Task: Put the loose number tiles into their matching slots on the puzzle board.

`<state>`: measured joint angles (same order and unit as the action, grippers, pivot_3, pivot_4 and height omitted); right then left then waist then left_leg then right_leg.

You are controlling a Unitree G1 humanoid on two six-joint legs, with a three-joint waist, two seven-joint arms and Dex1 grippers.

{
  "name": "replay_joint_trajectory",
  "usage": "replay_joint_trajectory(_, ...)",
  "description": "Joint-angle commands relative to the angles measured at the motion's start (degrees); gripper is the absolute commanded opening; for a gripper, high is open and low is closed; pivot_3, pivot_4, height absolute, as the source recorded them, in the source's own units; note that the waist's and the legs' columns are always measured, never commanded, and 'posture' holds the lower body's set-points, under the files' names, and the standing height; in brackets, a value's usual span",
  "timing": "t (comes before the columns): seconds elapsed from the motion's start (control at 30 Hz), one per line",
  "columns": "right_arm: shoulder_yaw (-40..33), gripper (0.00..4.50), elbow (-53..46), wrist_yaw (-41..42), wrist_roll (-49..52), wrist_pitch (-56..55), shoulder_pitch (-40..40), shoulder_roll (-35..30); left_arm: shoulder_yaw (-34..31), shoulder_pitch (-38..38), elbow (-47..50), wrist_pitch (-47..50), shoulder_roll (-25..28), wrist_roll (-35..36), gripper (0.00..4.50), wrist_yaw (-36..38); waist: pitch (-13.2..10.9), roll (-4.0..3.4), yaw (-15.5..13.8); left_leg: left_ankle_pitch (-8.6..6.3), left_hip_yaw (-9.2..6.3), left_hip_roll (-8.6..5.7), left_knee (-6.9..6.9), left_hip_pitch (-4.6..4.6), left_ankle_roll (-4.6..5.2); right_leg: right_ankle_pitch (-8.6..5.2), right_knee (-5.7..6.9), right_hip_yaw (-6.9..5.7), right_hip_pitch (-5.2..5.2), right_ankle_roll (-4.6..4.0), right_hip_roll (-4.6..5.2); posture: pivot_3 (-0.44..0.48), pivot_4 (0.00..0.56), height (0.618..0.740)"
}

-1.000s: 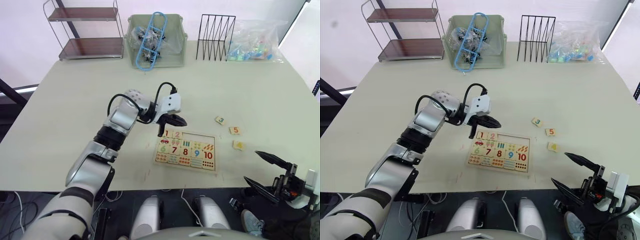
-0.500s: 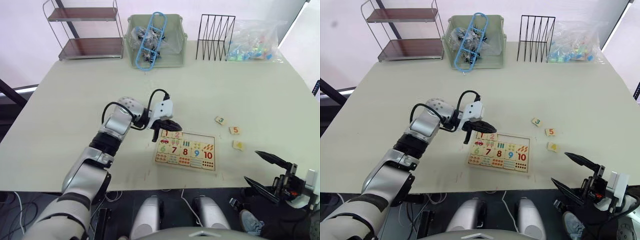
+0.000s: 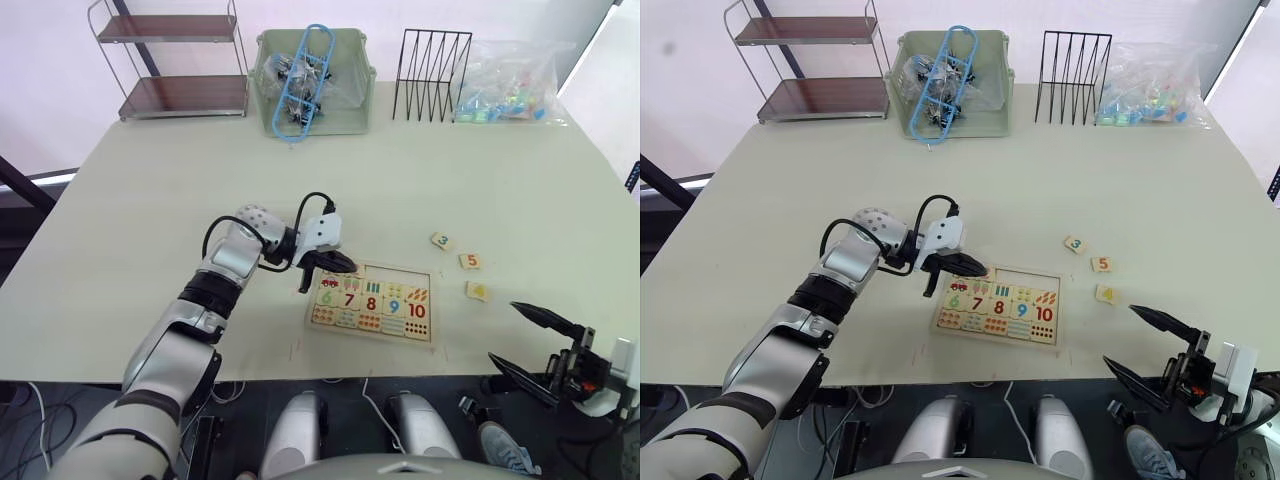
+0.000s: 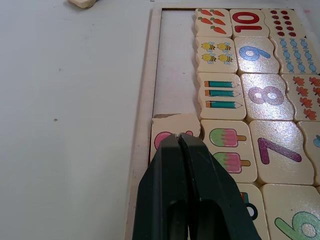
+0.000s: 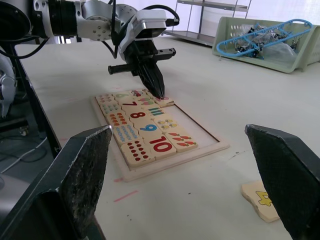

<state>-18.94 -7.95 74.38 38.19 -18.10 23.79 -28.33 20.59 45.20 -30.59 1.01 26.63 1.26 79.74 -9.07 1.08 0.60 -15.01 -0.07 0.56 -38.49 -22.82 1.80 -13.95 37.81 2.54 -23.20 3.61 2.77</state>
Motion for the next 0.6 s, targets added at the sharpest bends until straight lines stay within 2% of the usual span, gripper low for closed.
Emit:
replay_joint_trajectory(0.03, -1.3, 4.50, -1.6, -0.5, 0.8, -0.3, 0.4, -0.2, -2.8, 0.8, 1.3, 1.2, -0.1, 2.6, 0.06, 0.4, 0.0, 0.00, 0.0, 0.00, 0.00, 0.00, 0.00, 0.00, 0.00, 0.00, 0.00, 0.00, 0.00, 0.00, 0.00, 0.000, 0.150, 0.740)
replay_joint_trajectory(0.17, -1.2, 4.50, -2.3, -1.7, 1.4, 0.5, 0.2, 0.1, -6.1, -0.5, 4.2, 2.9, 0.3, 5.9, 0.06, -0.6, 0.0, 0.00, 0.0, 0.00, -0.01, 0.01, 0.00, -0.01, 0.00, 0.00, 0.00, -0.01, 0.00, 0.00, 0.00, 0.000, 0.150, 0.740)
replay_joint_trajectory(0.33, -2.5, 4.50, -3.0, -4.0, 2.2, 2.6, 0.7, -0.5, -11.8, -5.6, 12.5, 9.8, 2.2, 11.5, 0.06, -2.9, 0.0, -0.01, 0.2, 0.00, -0.01, 0.04, 0.00, 0.01, 0.00, 0.00, 0.02, 0.01, 0.00, 0.00, 0.01, 0.000, 0.150, 0.740)
replay_joint_trajectory(0.5, -4.2, 4.50, -2.8, -5.5, 2.6, 4.4, -0.2, -1.7, -17.1, -12.9, 19.9, 15.1, 4.7, 16.2, 0.06, -6.2, 0.0, -0.01, 0.0, 0.00, -0.04, 0.11, 0.00, 0.02, 0.00, 0.00, 0.05, -0.02, 0.00, -0.01, 0.03, 0.000, 0.150, 0.740)
replay_joint_trajectory(0.6, -4.7, 4.50, -1.6, -6.0, 2.2, 5.7, -1.6, -2.8, -20.1, -20.2, 25.0, 16.4, 7.4, 17.9, 0.06, -8.0, 0.0, -0.07, 0.3, 0.00, -0.03, 0.14, 0.01, 0.05, 0.00, 0.00, 0.05, 0.00, 0.00, -0.01, 0.05, 0.000, 0.150, 0.740)
